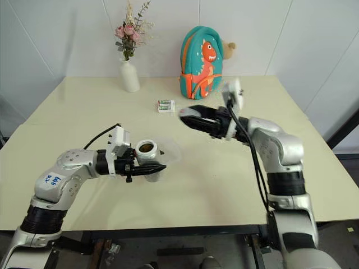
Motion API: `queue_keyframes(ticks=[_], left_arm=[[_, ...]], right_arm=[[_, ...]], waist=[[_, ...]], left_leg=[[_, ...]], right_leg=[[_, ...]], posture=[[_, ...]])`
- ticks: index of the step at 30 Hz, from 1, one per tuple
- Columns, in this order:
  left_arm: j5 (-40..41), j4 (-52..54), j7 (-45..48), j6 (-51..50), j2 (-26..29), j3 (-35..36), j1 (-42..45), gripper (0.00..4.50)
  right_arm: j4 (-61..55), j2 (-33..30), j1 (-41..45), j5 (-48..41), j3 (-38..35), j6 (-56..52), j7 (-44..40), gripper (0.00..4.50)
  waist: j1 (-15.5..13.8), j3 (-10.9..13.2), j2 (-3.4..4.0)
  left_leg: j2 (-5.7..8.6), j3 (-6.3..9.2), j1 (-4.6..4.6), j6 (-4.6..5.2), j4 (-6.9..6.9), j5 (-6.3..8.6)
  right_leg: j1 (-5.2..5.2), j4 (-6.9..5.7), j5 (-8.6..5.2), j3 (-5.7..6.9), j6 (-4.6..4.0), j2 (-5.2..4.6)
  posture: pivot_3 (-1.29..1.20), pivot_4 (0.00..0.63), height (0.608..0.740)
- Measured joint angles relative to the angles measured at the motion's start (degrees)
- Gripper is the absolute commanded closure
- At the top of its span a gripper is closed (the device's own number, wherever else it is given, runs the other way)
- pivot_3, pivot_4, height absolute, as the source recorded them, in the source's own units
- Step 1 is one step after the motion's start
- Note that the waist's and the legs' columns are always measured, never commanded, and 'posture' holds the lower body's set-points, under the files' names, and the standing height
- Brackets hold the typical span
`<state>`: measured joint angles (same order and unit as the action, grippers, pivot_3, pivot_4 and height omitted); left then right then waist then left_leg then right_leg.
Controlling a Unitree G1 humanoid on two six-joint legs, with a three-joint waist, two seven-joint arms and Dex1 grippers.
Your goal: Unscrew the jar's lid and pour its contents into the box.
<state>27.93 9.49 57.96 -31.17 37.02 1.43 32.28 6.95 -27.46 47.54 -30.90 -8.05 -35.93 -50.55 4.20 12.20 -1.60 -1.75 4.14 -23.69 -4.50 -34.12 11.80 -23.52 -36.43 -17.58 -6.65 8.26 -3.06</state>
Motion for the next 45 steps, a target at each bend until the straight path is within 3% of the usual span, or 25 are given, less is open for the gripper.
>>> queue_keyframes(ticks=[6, 9, 14, 18, 20, 24, 29, 34, 38, 42, 45], left_arm=[[0.2, 0.5, -0.2, 0.1, 0.7, 1.9, -0.6, 2.49], [0.2, 0.0, 0.0, 0.5, 0.7, 2.0, -0.6, 2.49], [0.2, -1.6, 0.4, 1.1, -0.2, 1.8, 1.0, 2.49], [0.2, -2.7, 0.9, 1.9, -0.4, 1.7, 2.4, 2.49], [0.2, -3.4, 1.0, 1.9, -0.6, 1.4, 2.4, 2.49], [-1.4, -3.5, 1.3, 6.7, -0.9, 0.7, 2.8, 2.49], [-1.3, -4.5, 0.3, 8.5, -0.2, 2.3, 6.0, 2.49], [-0.5, -11.1, 0.3, 5.8, 3.4, 4.7, 7.5, 2.49], [-1.1, -16.2, 0.3, 5.1, 4.7, 5.3, 8.5, 2.49], [-9.3, -24.3, -0.8, 14.8, 7.8, 3.6, 12.4, 2.49], [-14.2, -29.5, -5.5, 18.0, 6.0, 2.3, 14.2, 2.49]], right_arm=[[2.7, -3.5, -10.6, 9.8, -1.2, 13.5, 5.9, 1.94], [10.6, -1.5, -15.7, 16.2, -0.2, 22.6, 10.8, 1.94], [19.4, 1.7, -16.9, 18.6, 0.0, 30.1, 14.4, 1.94], [24.0, 2.3, -15.5, 18.4, -0.7, 32.5, 15.0, 0.6], [24.4, 2.4, -15.2, 17.0, -1.3, 31.9, 13.3, 0.03], [19.5, 1.3, -15.2, 13.4, -0.9, 27.5, 7.6, 0.03], [4.2, -5.6, -12.5, 8.8, 1.0, 17.9, -0.7, 0.03], [-11.1, -7.6, -8.0, 4.3, 8.8, 8.1, -8.3, 0.03], [-16.3, -7.4, -7.3, 2.3, 12.1, 3.6, -9.6, 0.03], [-19.1, -4.6, -6.0, 1.1, 13.5, 0.4, -7.7, 0.03], [-18.5, -3.3, -6.1, 2.2, 14.9, 0.7, -6.3, 0.03]], waist=[[0.2, 0.0, 0.01], [0.5, 0.0, 0.01], [0.7, 0.0, 0.04], [0.7, 0.0, 0.04], [0.7, 0.0, 0.04], [0.6, 0.0, 0.08], [0.7, 0.1, 0.11], [1.0, 0.1, 0.12], [0.1, 0.1, 0.1], [-0.7, 0.1, 0.06], [-1.0, 0.1, 0.06]], left_leg=[[0.0, -0.03, 0.11, 0.01, 0.04, 0.0], [0.01, -0.12, 0.15, 0.0, 0.02, -0.01], [0.01, -0.16, 0.24, 0.01, 0.01, -0.05], [0.01, -0.16, 0.31, 0.0, 0.02, -0.05], [0.0, -0.15, 0.31, 0.01, 0.03, -0.05], [0.01, -0.15, 0.29, -0.01, 0.03, -0.06], [0.0, -0.14, 0.36, -0.01, 0.01, -0.06], [-0.18, -0.09, 0.39, 0.0, 0.06, -0.05], [-0.16, -0.02, 0.24, -0.01, 0.02, -0.04], [-0.15, -0.02, 0.15, -0.02, -0.01, -0.04], [-0.16, -0.01, 0.16, -0.01, 0.03, -0.03]], right_leg=[[0.06, 0.0, -0.01, -0.02, 0.01, 0.01], [0.08, -0.02, 0.0, -0.11, 0.02, 0.01], [0.1, -0.11, 0.02, -0.19, 0.04, 0.03], [0.18, -0.1, 0.02, -0.2, 0.04, 0.04], [0.18, -0.1, 0.02, -0.19, 0.04, 0.04], [0.17, -0.1, 0.02, -0.2, 0.05, 0.04], [0.22, -0.1, 0.03, -0.19, 0.07, 0.07], [0.17, -0.17, 0.0, -0.22, 0.01, 0.28], [0.16, -0.1, -0.01, -0.22, 0.01, 0.28], [0.06, -0.07, 0.0, -0.21, 0.01, 0.28], [0.05, -0.09, -0.01, -0.19, -0.01, 0.29]], posture=[[0.0, 0.15, 0.74], [0.0, 0.15, 0.74], [0.0, 0.15, 0.74], [0.0, 0.15, 0.74], [0.0, 0.15, 0.74], [0.0, 0.15, 0.74], [0.0, 0.15, 0.74], [0.0, 0.15, 0.74], [0.0, 0.15, 0.74], [0.0, 0.15, 0.74], [0.0, 0.15, 0.74]])
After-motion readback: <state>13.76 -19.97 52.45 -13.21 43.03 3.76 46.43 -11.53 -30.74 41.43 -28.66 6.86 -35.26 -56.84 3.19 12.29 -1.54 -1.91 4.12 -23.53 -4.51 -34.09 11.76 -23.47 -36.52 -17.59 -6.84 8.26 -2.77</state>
